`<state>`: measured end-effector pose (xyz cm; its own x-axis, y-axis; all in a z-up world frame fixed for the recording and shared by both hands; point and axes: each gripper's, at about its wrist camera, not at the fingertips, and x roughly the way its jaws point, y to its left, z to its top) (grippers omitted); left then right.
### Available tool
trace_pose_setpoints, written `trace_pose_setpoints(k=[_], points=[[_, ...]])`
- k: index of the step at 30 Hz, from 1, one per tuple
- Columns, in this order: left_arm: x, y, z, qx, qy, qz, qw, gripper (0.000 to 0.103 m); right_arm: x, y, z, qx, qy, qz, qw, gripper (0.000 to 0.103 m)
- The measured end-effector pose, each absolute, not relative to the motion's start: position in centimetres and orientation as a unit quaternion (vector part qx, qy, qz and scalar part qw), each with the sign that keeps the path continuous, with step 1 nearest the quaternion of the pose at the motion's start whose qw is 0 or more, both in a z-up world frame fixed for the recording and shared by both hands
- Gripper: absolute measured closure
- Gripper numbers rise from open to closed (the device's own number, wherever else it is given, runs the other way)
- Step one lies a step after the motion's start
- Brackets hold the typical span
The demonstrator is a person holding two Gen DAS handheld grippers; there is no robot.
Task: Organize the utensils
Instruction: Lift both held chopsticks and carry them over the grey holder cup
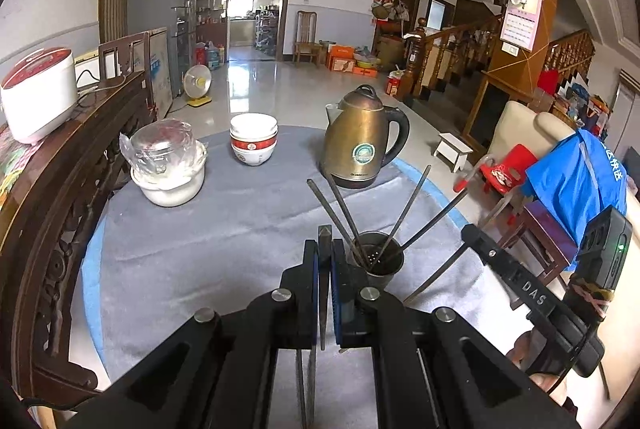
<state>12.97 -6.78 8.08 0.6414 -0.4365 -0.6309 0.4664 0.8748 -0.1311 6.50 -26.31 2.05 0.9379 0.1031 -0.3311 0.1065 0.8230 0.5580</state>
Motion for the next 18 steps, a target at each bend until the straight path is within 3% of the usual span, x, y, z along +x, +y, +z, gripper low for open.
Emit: trace_pose_setpoints(k=[18], points=[[14.3, -10.3, 11.3, 0.012, 0.298, -0.261, 0.918, 0.097, 6.0, -30.6, 4.6, 0.319, 0.113, -0.059, 0.939, 0.097]])
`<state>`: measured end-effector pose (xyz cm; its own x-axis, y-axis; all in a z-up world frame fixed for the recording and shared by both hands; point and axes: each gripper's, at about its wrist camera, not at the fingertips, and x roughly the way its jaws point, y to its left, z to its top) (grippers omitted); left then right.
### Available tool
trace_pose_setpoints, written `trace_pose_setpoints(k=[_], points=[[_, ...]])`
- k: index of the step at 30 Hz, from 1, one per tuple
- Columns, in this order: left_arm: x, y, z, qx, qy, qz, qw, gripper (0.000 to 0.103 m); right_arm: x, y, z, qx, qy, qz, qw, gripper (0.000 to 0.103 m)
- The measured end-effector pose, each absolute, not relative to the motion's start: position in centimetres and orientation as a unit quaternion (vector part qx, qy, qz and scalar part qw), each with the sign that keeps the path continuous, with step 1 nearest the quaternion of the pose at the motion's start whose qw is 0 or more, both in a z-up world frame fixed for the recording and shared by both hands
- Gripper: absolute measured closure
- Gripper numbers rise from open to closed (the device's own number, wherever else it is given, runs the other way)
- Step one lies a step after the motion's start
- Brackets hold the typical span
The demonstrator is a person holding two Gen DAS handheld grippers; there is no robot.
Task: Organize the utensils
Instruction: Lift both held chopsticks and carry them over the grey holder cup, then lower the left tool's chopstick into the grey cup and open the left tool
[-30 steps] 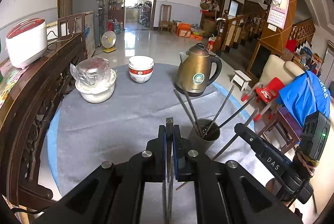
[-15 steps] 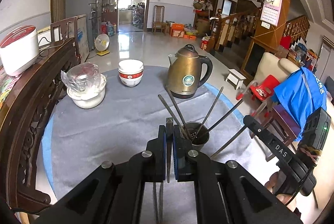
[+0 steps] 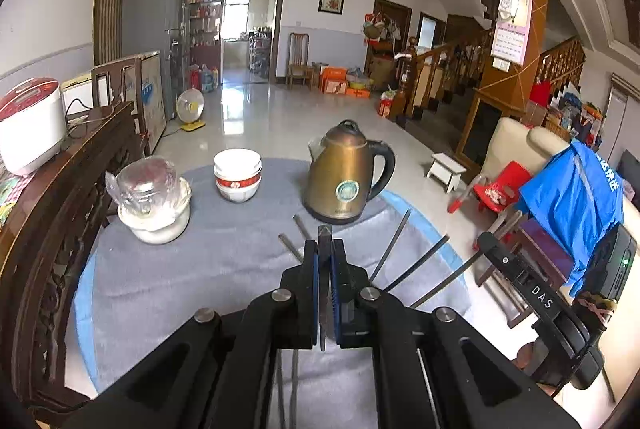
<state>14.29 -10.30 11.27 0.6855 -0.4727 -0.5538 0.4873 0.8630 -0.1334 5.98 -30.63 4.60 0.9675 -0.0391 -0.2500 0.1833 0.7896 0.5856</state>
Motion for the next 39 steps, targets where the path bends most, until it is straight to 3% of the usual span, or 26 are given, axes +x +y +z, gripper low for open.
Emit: trace_pose_setpoints(k=[21, 39], points=[[13.4, -13.5, 11.2, -0.011, 0.208, -0.274, 0.939, 0.097, 6.6, -33.6, 2.9, 0.349, 0.082, -0.148, 0.922, 0.097], [16.5, -14.3, 5.5, -0.010, 0.324, -0.265, 0.908, 0.097, 9.5, -30.0, 2.3, 0.271, 0.150, -0.111, 0.944, 0.097]])
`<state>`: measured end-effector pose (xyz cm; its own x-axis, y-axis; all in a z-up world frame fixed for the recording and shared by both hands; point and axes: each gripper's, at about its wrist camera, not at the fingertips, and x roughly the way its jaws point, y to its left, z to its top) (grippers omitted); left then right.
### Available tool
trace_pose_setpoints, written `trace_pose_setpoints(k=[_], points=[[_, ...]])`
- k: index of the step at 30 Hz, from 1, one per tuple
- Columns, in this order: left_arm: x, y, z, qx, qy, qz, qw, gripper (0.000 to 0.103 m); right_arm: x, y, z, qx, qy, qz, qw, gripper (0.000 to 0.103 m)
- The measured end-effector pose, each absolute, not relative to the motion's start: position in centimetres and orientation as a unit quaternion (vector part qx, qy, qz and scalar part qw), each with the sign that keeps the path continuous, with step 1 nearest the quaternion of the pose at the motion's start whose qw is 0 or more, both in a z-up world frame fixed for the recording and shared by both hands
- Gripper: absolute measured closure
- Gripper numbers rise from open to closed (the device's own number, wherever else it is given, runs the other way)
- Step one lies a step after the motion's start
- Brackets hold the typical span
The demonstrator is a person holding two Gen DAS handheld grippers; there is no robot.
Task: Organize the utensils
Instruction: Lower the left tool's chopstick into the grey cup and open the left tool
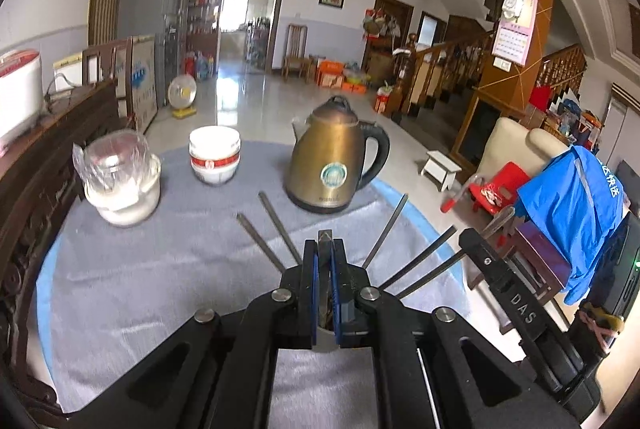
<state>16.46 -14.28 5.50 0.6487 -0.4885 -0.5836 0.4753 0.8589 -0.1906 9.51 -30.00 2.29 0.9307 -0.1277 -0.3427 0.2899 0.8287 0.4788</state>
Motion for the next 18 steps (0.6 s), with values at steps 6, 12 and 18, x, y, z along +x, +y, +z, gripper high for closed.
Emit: trace_pose_setpoints(k=[6, 12, 18], points=[[16.7, -13.7, 4.5, -0.014, 0.340, -0.264, 0.902, 0.096, 9.6, -29.5, 1.1, 0.267, 0.168, -0.116, 0.942, 0.097], [16.5, -13.8, 4.2, -0.006, 0.342, -0.264, 0.902, 0.096, 9.5, -29.2, 0.9, 0.261, 0.171, -0.123, 0.942, 0.096], [16.4, -13.7, 3.6, 0.006, 0.349, -0.257, 0.901, 0.093, 9.6, -28.9, 0.6, 0.262, 0.182, -0.125, 0.939, 0.096]])
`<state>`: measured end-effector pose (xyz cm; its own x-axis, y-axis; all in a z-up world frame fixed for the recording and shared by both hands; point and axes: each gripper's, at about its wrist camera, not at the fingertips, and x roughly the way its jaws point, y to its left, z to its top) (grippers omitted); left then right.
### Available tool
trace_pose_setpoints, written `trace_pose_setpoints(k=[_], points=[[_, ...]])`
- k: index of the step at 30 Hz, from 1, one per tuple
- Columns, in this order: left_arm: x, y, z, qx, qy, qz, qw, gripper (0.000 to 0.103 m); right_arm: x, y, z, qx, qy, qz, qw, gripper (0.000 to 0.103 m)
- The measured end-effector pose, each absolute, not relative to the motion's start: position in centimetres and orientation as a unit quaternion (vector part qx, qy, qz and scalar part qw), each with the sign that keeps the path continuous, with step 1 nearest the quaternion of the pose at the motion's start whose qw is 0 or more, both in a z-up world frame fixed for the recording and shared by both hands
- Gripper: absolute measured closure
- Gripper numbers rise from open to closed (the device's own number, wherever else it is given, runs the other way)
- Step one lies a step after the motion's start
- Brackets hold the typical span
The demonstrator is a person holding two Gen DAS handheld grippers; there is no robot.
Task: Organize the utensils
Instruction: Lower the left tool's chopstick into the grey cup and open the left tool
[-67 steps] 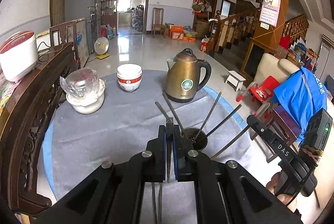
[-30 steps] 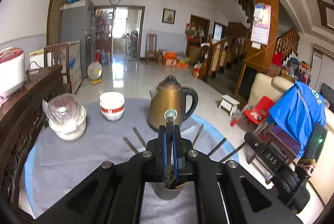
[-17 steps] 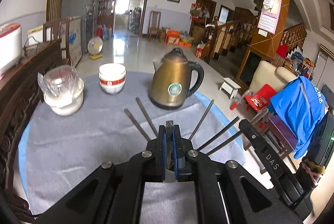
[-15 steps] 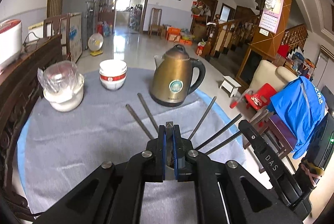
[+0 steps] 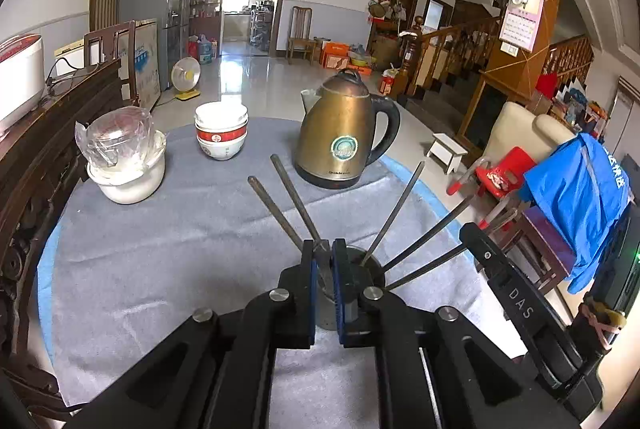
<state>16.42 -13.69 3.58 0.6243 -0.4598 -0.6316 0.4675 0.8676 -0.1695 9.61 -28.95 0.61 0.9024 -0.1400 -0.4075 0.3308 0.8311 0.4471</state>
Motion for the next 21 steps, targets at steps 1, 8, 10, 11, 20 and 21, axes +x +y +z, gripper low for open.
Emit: trace_pose_setpoints(k=[1, 8, 10, 11, 20, 21], points=[[16.3, -13.7, 3.5, 0.009, 0.349, -0.256, 0.902, 0.093, 9.6, -28.9, 0.5, 0.261, 0.183, -0.126, 0.939, 0.096], [15.5, -13.8, 3.4, 0.032, 0.336, -0.253, 0.906, 0.092, 9.3, -28.5, 0.5, 0.259, 0.186, -0.129, 0.939, 0.095], [15.4, -13.9, 3.4, 0.036, 0.334, -0.254, 0.907, 0.092, 9.4, -28.4, 0.6, 0.259, 0.187, -0.130, 0.939, 0.095], [15.4, -13.9, 3.4, 0.037, 0.334, -0.255, 0.907, 0.092, 9.4, -28.4, 0.5, 0.260, 0.188, -0.130, 0.938, 0.095], [15.0, -13.6, 3.2, 0.049, 0.326, -0.252, 0.910, 0.060, 9.1, -28.4, 0.3, 0.270, 0.199, -0.127, 0.934, 0.095], [15.0, -13.6, 3.1, 0.050, 0.326, -0.253, 0.909, 0.055, 9.0, -28.4, 0.3, 0.271, 0.201, -0.126, 0.933, 0.095]])
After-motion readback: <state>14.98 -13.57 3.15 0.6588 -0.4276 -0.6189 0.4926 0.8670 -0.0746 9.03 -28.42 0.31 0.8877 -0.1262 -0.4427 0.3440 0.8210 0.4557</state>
